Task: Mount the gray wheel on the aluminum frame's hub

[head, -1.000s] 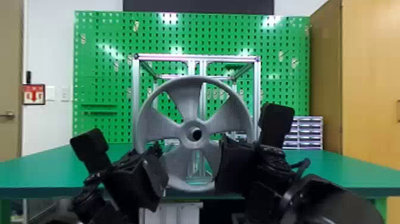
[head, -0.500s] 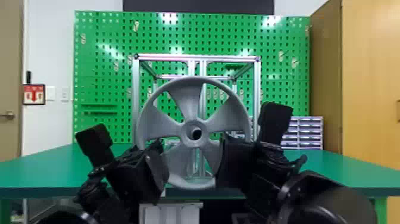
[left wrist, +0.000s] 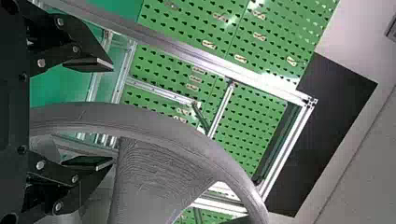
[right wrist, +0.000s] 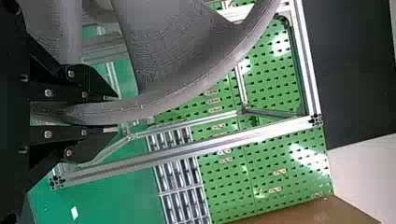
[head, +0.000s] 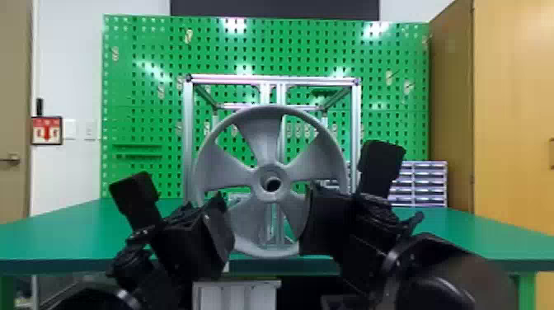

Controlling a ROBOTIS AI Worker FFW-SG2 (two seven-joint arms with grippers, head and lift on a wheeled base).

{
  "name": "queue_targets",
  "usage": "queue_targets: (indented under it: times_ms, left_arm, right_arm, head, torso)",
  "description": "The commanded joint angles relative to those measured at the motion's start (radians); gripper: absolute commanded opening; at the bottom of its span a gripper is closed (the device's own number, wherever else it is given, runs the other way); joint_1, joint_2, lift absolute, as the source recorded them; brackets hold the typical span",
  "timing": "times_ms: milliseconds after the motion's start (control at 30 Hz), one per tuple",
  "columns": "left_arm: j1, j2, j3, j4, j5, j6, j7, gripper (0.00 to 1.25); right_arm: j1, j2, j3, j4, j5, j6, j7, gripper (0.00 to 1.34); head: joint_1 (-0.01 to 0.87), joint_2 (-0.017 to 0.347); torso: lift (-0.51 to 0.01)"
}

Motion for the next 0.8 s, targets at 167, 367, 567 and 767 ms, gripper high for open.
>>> queue_targets:
  times_ms: [167, 367, 567, 767]
  left_arm:
    - [-0.005, -0.005, 0.000, 0.013, -0.006, 0.000, 0.000, 0.71]
    - [-0.005, -0.006, 0.000, 0.018, -0.011, 0.000, 0.000, 0.71]
    - [-0.009, -0.006, 0.000, 0.027, -0.016, -0.003, 0.000, 0.71]
    - [-0.015, -0.008, -0.002, 0.046, -0.017, -0.009, -0.009, 0.71]
  right_arm:
    - [-0.003, 0.008, -0.005, 0.024, -0.009, -0.006, 0.009, 0.01]
    - [-0.002, 0.011, -0.008, 0.040, -0.017, -0.012, 0.018, 0.01]
    - [-0.008, 0.011, -0.012, 0.044, -0.014, -0.015, 0.021, 0.01]
    - [-0.011, 0.011, -0.022, 0.057, -0.014, -0.023, 0.038, 0.01]
  head:
    - [-0.005, 0.006]
    - [-0.005, 0.006]
    - [-0.005, 0.006]
    - [-0.005, 0.006]
  torso:
    - [-0.499]
    - [-0.499]
    - [-0.499]
    - [-0.499]
